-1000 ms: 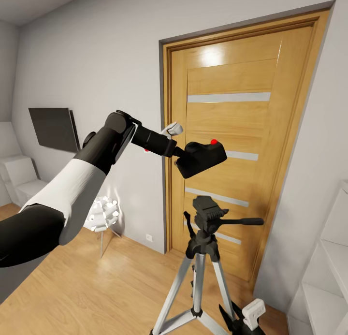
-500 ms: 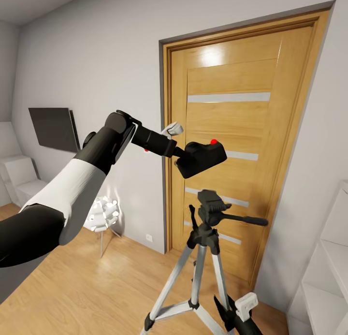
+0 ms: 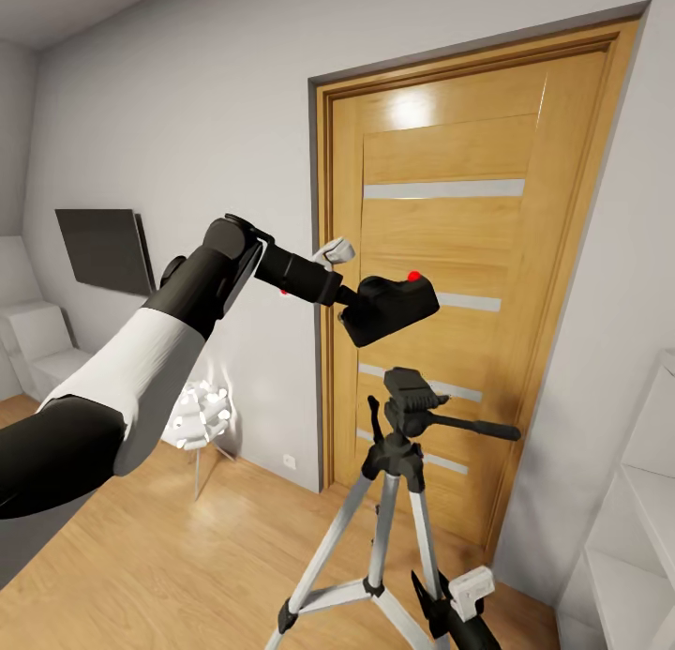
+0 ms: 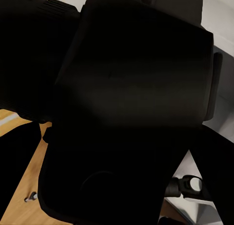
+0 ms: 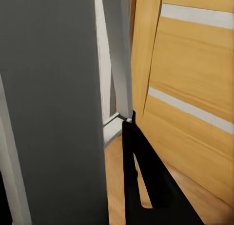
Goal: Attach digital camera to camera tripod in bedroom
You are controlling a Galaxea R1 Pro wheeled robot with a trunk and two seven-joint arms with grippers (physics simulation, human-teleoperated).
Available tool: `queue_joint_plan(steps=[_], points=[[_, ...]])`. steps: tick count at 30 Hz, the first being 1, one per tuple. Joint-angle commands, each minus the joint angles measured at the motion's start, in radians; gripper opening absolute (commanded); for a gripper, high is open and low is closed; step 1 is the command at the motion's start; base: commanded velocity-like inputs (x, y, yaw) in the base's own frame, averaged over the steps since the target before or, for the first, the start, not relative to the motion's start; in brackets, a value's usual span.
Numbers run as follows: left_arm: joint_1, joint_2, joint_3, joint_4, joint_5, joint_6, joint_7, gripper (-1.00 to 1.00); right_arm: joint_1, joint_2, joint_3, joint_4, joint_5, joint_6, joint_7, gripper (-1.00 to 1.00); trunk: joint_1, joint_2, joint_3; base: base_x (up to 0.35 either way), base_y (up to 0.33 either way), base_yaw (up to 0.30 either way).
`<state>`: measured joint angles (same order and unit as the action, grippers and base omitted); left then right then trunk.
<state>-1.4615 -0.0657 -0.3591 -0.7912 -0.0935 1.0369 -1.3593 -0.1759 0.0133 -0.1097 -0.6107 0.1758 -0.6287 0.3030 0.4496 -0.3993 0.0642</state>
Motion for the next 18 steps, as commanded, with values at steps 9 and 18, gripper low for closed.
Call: queue_joint_plan(steps=[9,18], points=[[0.0,0.001,-0.009,0.037,-0.01,0.01,-0.009,-1.0,-0.001,0.004,0.103,0.041,0.008,-0.003,-0.04,-1.0,0.0,-0.001,0.0,0.0,0.0,0.0],[0.0,0.0,-0.014,0.06,-0.011,0.01,-0.009,-1.0,-0.001,0.004,0.145,0.052,0.008,-0.004,-0.076,-1.0,0.0,-0.001,0.0,0.0,0.0,0.0]])
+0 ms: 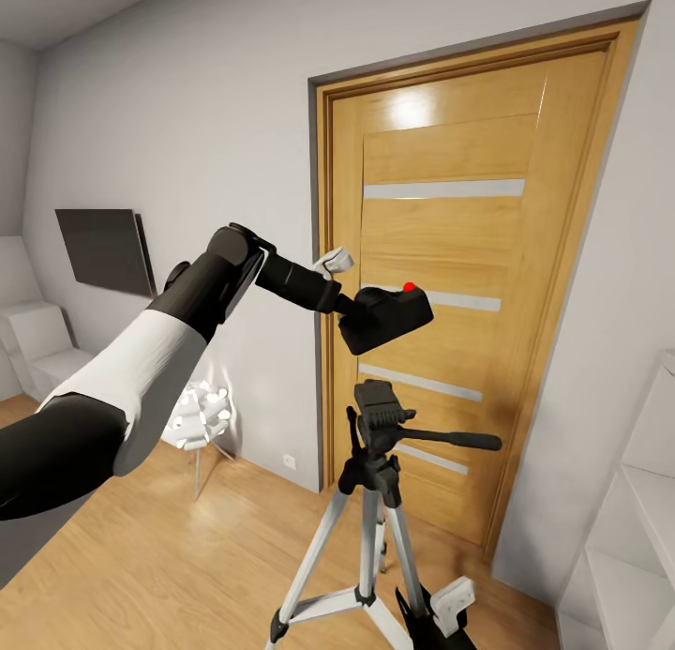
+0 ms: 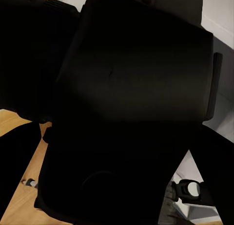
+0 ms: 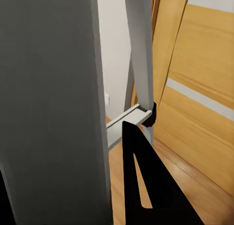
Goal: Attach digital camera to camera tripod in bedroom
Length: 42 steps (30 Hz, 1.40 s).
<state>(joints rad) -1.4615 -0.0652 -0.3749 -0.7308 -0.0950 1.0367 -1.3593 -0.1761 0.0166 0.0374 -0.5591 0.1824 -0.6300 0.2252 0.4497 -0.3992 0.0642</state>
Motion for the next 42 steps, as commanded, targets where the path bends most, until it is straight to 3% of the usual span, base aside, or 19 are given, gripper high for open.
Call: queue_joint_plan(steps=[1,14,17,28,42], points=[[0.0,-0.001,0.001,0.0,-0.009,0.01,-0.009,-1.0,0.0,0.0,-0.001,0.0,0.002,-0.003,0.002,-1.0,0.0,-0.001,0.0,0.0,0.0,0.0],[0.0,0.001,-0.002,0.001,-0.009,0.01,-0.01,-1.0,0.0,0.0,0.001,0.001,0.002,-0.003,0.0,-1.0,0.0,-0.001,0.0,0.0,0.0,0.0],[0.0,0.004,-0.032,0.004,-0.009,0.01,-0.01,-1.0,0.0,0.0,0.001,0.001,0.002,-0.004,-0.001,-1.0,0.0,-0.001,0.0,0.0,0.0,0.0],[0.0,0.021,-0.046,0.005,-0.009,0.01,-0.011,-1.0,0.0,0.0,0.001,0.001,0.002,-0.003,-0.001,-1.0,0.0,-0.001,0.0,0.0,0.0,0.0],[0.0,0.022,-0.094,0.006,-0.009,0.01,-0.013,-1.0,0.0,0.0,0.001,0.001,0.002,-0.004,-0.001,-1.0,0.0,-0.001,0.0,0.0,0.0,0.0]])
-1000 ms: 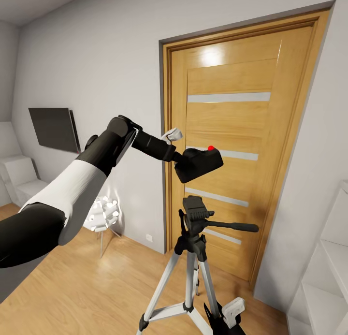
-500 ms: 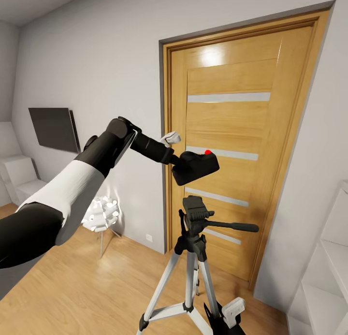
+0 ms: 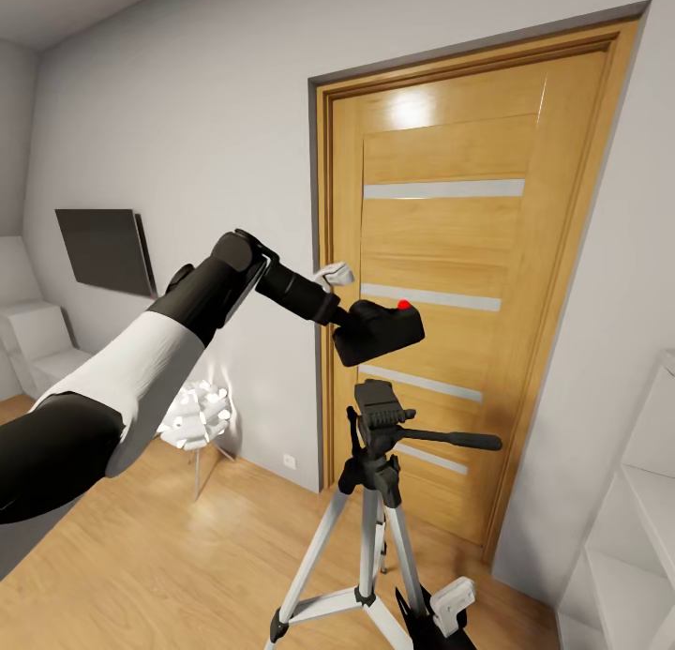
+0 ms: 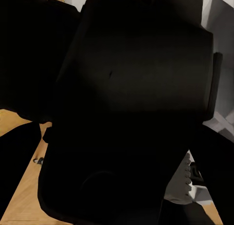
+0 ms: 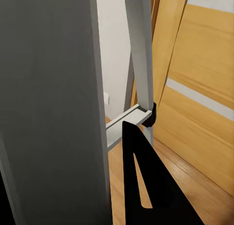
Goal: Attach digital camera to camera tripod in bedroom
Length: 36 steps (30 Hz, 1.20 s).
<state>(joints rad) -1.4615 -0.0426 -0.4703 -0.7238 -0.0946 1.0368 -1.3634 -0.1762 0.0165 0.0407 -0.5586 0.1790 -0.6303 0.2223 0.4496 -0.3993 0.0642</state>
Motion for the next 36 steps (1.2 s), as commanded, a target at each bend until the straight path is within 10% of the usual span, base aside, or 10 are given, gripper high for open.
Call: queue_joint_plan(steps=[1,8,36], points=[[0.0,-0.001,-0.022,0.0,-0.009,0.01,-0.009,-1.0,0.0,0.0,-0.002,0.0,0.005,-0.003,0.002,-1.0,0.0,-0.001,0.0,0.0,0.0,0.0],[0.0,-0.003,-0.095,0.0,-0.008,0.01,-0.011,-1.0,0.0,0.0,-0.002,0.0,0.005,-0.003,0.002,-1.0,0.0,-0.001,0.0,0.0,0.0,0.0],[0.0,0.01,-0.117,-0.001,-0.008,0.01,-0.067,-1.0,0.0,0.0,-0.002,0.0,0.005,-0.003,0.002,-1.0,0.0,-0.001,0.0,0.0,0.0,0.0]])
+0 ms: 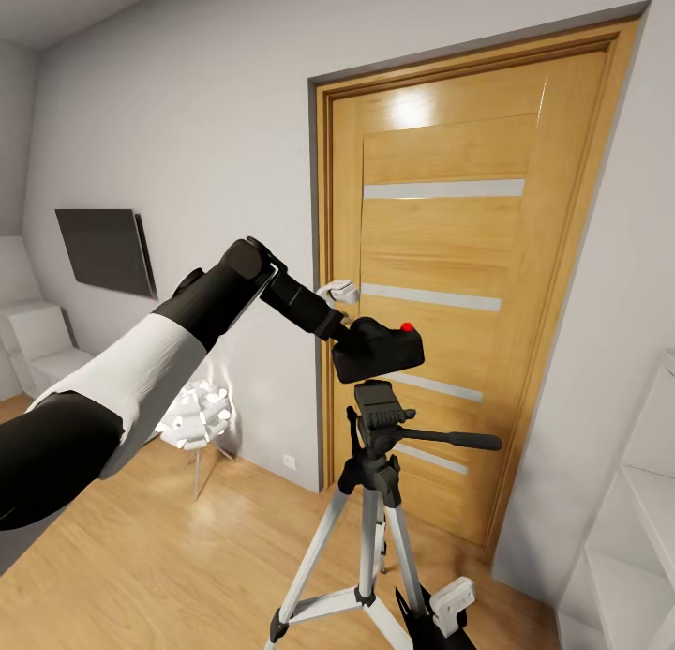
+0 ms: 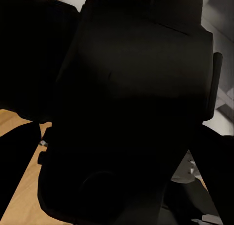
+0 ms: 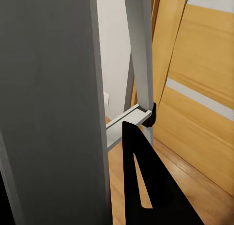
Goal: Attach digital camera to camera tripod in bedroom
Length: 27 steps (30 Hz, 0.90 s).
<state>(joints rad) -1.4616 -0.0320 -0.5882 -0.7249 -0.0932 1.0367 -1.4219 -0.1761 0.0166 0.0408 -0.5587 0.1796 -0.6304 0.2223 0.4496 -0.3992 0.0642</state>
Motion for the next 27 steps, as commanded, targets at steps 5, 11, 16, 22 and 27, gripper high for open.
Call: queue_joint_plan(steps=[5,11,16,22,27], points=[[0.0,0.002,0.0,-0.003,-0.01,0.01,-0.024,-1.0,0.0,0.0,-0.002,0.0,0.004,-0.003,0.002,-1.0,0.0,-0.001,0.0,0.0,0.0,0.0],[0.0,0.004,-0.002,-0.004,-0.01,0.01,-0.091,-1.0,0.0,0.0,-0.002,0.0,0.004,-0.003,0.002,-1.0,0.0,-0.001,0.0,0.0,0.0,0.0],[0.0,0.007,-0.02,-0.005,-0.01,0.01,-0.122,-1.0,0.0,0.0,-0.002,0.0,0.004,-0.003,0.002,-1.0,0.0,-0.001,0.0,0.0,0.0,0.0],[0.0,0.034,-0.043,-0.007,-0.009,0.01,-0.132,-1.0,0.0,0.0,-0.002,0.0,0.004,-0.003,0.002,-1.0,0.0,-0.001,0.0,0.0,0.0,0.0],[0.0,0.062,-0.051,-0.009,-0.008,0.01,-0.137,-1.0,0.0,0.0,-0.002,0.0,0.004,-0.003,0.002,-1.0,0.0,-0.001,0.0,0.0,0.0,0.0]])
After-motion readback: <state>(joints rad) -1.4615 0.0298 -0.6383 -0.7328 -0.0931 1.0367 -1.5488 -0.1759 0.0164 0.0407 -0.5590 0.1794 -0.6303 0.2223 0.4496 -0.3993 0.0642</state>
